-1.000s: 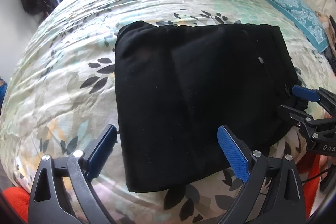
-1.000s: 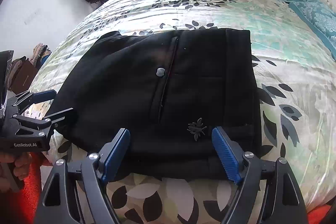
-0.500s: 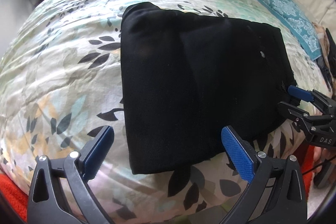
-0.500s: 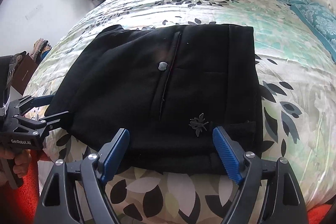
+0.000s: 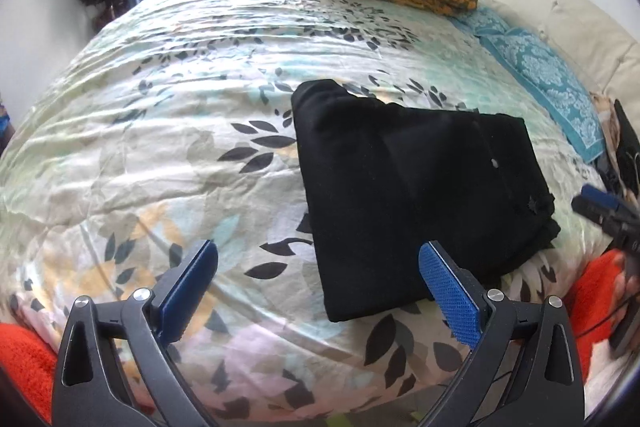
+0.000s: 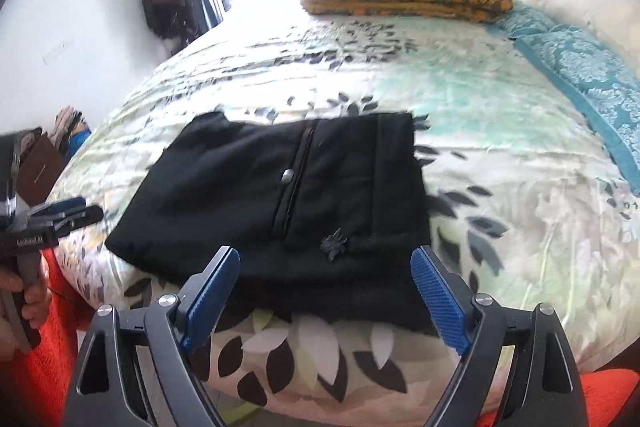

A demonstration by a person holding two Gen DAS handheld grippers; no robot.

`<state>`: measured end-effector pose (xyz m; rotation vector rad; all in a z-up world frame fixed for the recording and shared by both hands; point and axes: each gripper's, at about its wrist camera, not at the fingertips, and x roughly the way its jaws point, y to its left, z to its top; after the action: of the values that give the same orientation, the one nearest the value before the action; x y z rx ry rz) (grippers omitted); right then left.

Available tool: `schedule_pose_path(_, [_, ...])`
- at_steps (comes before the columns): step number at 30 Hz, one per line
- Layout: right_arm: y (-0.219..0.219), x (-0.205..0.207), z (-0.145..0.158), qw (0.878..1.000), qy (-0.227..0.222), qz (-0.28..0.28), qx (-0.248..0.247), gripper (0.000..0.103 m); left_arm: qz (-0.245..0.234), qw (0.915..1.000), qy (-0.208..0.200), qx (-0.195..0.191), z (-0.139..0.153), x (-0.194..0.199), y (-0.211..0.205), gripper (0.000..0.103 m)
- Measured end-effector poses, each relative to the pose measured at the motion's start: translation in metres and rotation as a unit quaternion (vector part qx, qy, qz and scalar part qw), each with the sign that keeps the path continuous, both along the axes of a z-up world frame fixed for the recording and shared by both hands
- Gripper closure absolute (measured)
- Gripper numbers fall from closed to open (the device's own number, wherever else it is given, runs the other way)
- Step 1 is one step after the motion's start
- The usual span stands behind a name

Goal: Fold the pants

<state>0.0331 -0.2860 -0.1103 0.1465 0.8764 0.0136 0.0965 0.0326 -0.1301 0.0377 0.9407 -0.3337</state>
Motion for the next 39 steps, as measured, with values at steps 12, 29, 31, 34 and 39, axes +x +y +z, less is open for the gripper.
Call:
schedule_pose_path(12, [-0.066,0.081,-0.045,0.970,0.196,-0.032,0.143,0.047,-0.030,0.9993,-0.004,0.023,-0.004,-0.012,-0.014,0.003])
schedule_pose_path(29, [-0.092,0.056,-0.053,0.954,0.180,-0.035,0.238,0.092,0.006,0.9995,0.029,-0.005,-0.014,0.000,0.004,0.003])
schedule_pose_path(31, [-0.089,0.052,-0.039,0.955,0.173,-0.024,0.241,0.092,0.008,0.9993,0.035,-0.010,-0.015,0.003,0.005,0.003])
schedule_pose_path(34, [-0.089,0.043,-0.015,0.952,0.160,-0.020,0.260,0.092,0.004,0.9994,0.032,-0.015,-0.013,0.003,0.003,0.003])
schedule_pose_path(39, [-0.090,0.031,-0.059,0.936,0.227,-0.055,0.264,0.093,-0.012,0.9995,0.028,-0.008,-0.012,0.000,-0.003,0.003])
